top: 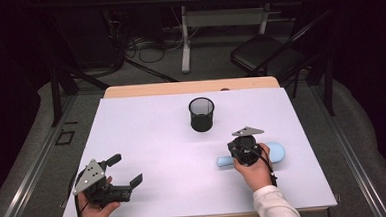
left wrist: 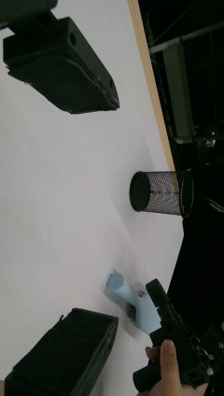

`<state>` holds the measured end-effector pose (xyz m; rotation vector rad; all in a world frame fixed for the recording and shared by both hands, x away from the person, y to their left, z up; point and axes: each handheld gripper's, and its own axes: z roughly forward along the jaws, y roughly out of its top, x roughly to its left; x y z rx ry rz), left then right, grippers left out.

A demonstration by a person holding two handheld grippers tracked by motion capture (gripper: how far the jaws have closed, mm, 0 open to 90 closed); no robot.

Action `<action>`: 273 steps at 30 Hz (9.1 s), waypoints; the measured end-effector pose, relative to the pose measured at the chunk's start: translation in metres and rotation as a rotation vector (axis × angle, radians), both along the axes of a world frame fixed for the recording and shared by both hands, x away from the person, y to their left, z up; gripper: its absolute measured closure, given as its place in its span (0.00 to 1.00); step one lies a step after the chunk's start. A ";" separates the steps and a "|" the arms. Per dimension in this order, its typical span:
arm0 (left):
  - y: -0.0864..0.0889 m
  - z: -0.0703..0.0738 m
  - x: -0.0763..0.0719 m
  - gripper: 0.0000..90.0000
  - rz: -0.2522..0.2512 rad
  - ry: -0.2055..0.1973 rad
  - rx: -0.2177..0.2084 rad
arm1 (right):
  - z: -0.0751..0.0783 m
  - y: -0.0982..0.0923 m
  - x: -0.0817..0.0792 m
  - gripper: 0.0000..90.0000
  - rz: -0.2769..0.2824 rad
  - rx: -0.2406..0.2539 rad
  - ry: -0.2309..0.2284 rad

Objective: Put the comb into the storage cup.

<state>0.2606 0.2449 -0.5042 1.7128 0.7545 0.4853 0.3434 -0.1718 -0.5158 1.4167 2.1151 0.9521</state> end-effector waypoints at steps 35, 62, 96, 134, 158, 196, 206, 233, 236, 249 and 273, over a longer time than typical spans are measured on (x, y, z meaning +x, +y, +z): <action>0.000 -0.002 0.001 0.00 0.000 0.011 0.000 | -0.028 0.027 0.008 1.00 0.046 -0.010 0.111; 0.001 -0.002 0.002 0.00 0.004 0.014 -0.002 | -0.028 0.021 -0.031 1.00 0.110 -0.020 0.100; 0.003 -0.002 0.002 0.00 0.015 0.015 -0.011 | -0.028 -0.015 -0.080 1.00 0.090 -0.128 0.060; 0.003 -0.002 0.003 0.00 0.014 0.013 -0.005 | -0.023 -0.056 -0.090 0.98 -0.035 0.002 0.059; 0.001 -0.003 0.003 0.00 0.008 0.017 -0.004 | -0.002 -0.060 -0.090 0.54 -0.114 0.000 -0.055; -0.019 -0.003 0.023 0.01 -0.097 0.025 -0.011 | -0.004 -0.061 -0.069 0.19 -0.281 0.028 0.120; -0.020 -0.004 0.024 0.01 -0.103 0.024 -0.015 | -0.006 -0.063 -0.062 0.20 -0.301 0.030 0.180; -0.020 -0.004 0.023 0.01 -0.103 0.021 -0.012 | -0.017 -0.070 -0.051 0.46 -0.344 0.108 0.331; -0.020 -0.004 0.023 0.01 -0.103 0.021 -0.010 | -0.019 -0.069 -0.050 0.49 -0.335 0.095 0.336; -0.019 -0.003 0.024 0.01 -0.100 0.021 -0.010 | -0.021 -0.061 -0.049 0.64 -0.341 0.016 0.322; -0.018 -0.004 0.024 0.01 -0.100 0.023 -0.014 | -0.024 -0.059 -0.052 0.74 -0.368 -0.017 0.284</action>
